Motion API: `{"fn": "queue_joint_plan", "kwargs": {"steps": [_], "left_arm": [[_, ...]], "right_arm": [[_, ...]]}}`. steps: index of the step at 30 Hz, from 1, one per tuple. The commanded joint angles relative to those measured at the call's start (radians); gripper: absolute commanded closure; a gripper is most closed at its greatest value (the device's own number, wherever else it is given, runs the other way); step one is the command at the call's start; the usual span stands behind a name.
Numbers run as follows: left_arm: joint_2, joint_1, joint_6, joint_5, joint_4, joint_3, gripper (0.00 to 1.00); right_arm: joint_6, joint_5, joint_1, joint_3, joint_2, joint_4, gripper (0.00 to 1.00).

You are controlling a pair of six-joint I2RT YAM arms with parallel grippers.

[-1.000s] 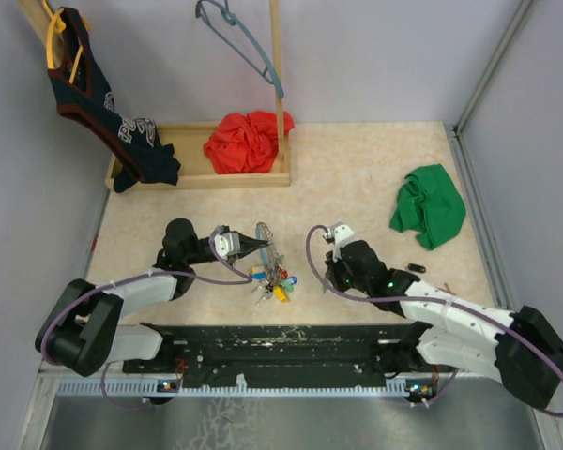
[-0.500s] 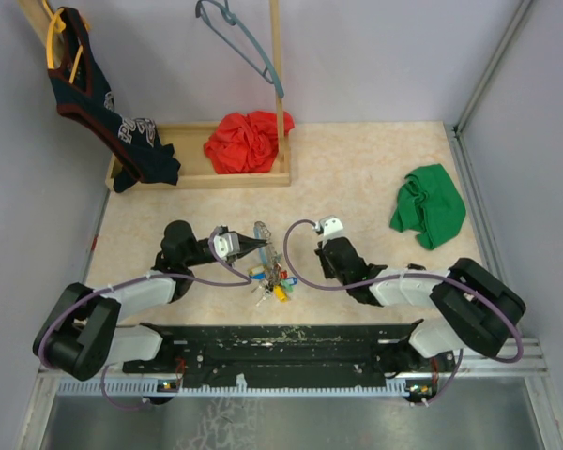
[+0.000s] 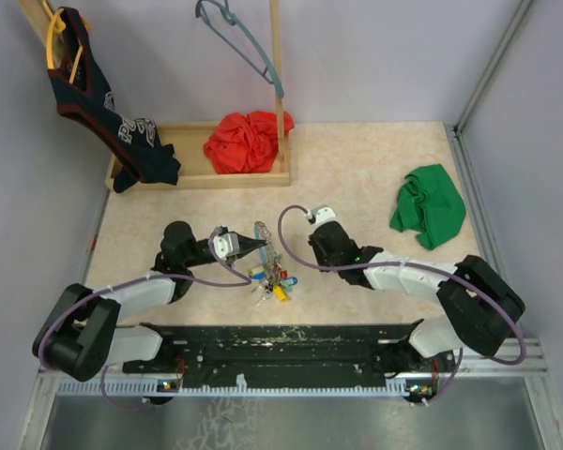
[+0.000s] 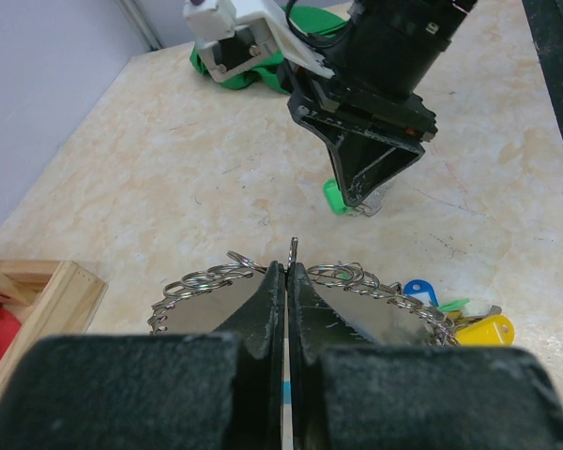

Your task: Put the keys on the keyring

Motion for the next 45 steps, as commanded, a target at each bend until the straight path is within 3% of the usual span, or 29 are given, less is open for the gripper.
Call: {"fn": "queue_joint_plan", "kwargs": {"steps": [1, 5, 15, 30, 45], "left_arm": [[-0.025, 0.006, -0.011, 0.005, 0.044, -0.006, 1.00], [-0.031, 0.008, -0.012, 0.000, 0.042, -0.009, 1.00], [-0.032, 0.009, -0.015, -0.027, 0.036, -0.008, 1.00], [-0.028, 0.013, -0.019, -0.034, 0.036, -0.007, 1.00], [-0.024, 0.014, -0.024, -0.027, 0.039, -0.005, 1.00]], "right_arm": [[0.026, -0.119, -0.053, 0.154, -0.017, -0.249, 0.75], [-0.014, -0.174, -0.089, 0.278, 0.019, -0.432, 0.65], [-0.027, -0.174, -0.073, 0.560, 0.298, -0.747, 0.64], [0.041, -0.030, -0.011, 0.734, 0.497, -0.848, 0.64], [0.049, 0.007, -0.008, 0.729, 0.515, -0.861, 0.81]]}}
